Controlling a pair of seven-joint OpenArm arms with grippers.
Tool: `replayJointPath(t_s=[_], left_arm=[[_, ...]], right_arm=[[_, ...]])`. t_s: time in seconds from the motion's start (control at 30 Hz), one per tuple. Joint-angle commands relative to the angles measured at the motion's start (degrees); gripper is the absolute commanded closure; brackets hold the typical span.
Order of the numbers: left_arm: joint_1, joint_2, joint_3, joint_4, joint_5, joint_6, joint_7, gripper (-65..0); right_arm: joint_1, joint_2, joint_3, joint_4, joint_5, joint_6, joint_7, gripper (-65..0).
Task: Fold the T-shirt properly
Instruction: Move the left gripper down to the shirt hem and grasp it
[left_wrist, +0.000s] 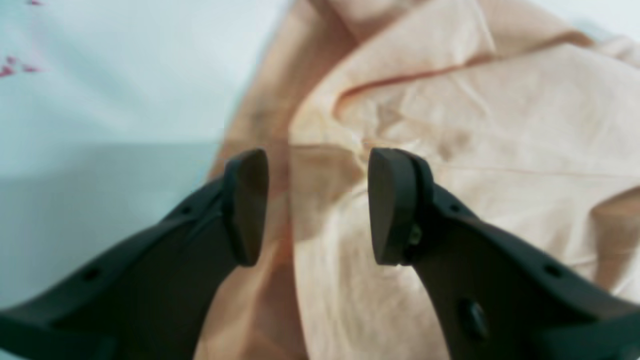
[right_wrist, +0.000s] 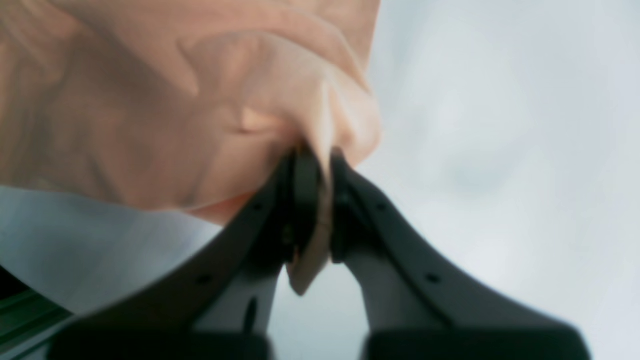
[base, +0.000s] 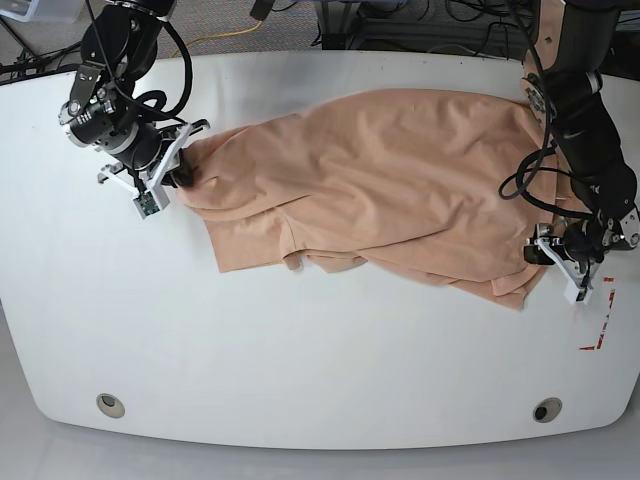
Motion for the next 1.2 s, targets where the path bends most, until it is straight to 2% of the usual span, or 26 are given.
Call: replayJointPath(t_s=[0.0, 0.57, 0.67, 0.77, 0.8, 0.83, 1.07, 1.17], left_arm=[[-1.7, -0.3, 0.9, 0.9, -0.9, -0.1, -0.9, -30.0], [-1.7, 0.2, 2.6, 1.1, -1.1, -0.1, 0.6, -29.0], [-1.7, 0.2, 2.6, 1.1, -1.1, -0.1, 0.4, -20.7], [-1.7, 0.3, 2.6, 1.1, -1.1, -0.1, 0.3, -4.0], [-1.7, 0.3, 2.6, 1.1, -1.1, -0.1, 0.0, -1.5], [-1.7, 0.3, 2.6, 1.1, -1.1, -0.1, -0.4, 0.0], [-1.6, 0.3, 2.5, 1.6, -1.1, -0.1, -1.8, 0.0], [-1.0, 0.3, 2.4, 5.5, -1.1, -0.1, -1.7, 0.0]], right_arm=[[0.6, 0.6, 0.2, 1.0, 0.8, -0.1, 0.9, 0.0], [0.6, 0.6, 0.0, 1.0, 0.9, -0.1, 0.9, 0.0], [0.7, 0.6, 0.0, 1.0, 0.9, -0.1, 0.9, 0.0], [1.0, 0.6, 0.0, 1.0, 0.8, -0.1, 0.9, 0.0], [1.2, 0.6, 0.0, 1.0, 0.8, -0.1, 0.9, 0.0], [1.3, 0.6, 0.0, 1.0, 0.8, -0.1, 0.9, 0.0], [3.1, 0.6, 0.3, -2.7, 0.6, -0.1, 0.9, 0.0], [3.4, 0.9, 0.3, -3.7, 0.6, -0.1, 1.2, 0.0]])
